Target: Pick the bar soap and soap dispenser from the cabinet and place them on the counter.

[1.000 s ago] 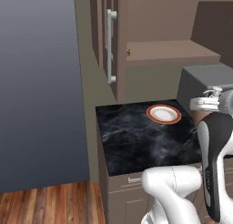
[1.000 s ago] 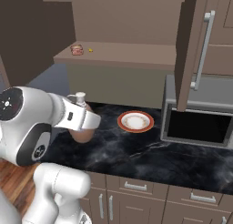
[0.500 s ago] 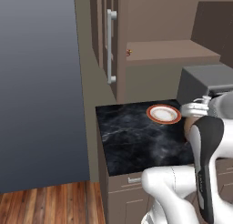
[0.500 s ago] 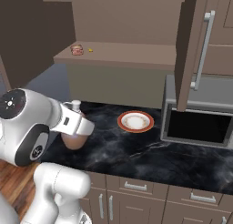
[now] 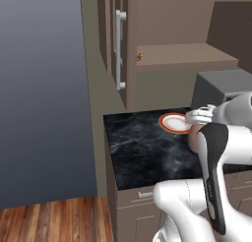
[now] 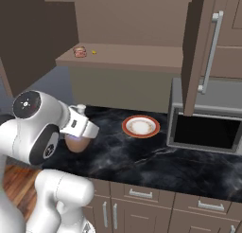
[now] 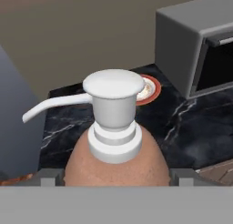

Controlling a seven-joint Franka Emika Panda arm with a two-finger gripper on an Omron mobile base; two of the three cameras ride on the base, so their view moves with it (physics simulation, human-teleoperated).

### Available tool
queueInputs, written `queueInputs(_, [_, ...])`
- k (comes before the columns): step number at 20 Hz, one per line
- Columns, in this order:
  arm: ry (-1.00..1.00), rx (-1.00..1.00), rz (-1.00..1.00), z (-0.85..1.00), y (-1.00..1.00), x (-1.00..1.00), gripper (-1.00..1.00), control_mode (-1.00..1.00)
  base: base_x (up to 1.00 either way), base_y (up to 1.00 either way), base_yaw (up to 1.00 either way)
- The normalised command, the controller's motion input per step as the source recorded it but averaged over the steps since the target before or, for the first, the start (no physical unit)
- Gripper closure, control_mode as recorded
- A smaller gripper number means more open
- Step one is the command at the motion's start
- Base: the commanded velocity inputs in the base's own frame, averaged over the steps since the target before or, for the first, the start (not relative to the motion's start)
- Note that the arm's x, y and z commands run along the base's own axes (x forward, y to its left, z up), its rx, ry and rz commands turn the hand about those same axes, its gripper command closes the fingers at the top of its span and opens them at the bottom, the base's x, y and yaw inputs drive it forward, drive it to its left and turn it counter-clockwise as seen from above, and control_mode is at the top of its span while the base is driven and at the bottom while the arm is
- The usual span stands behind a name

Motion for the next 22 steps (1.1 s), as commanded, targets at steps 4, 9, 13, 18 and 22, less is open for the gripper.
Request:
queueInputs(4, [-0.17,-0.05,0.00,-0.35,0.16,0.55,1.00,-1.00,0.00,0.00,0.00])
queueInputs(9, [-0.17,-0.05,0.00,-0.52,0.15,0.40,1.00,-1.00,0.00,0.00,0.00])
queueInputs(13, [-0.20,-0.07,0.00,-0.64,0.11,0.41,1.00,-1.00,0.00,0.00,0.00])
queueInputs(18, [-0.20,-0.06,0.00,-0.65,0.06,0.40,1.00,-1.00,0.00,0.00,0.00])
queueInputs(22, [-0.21,-0.06,0.00,-0.67,0.13,0.34,1.00,-1.00,0.00,0.00,0.00])
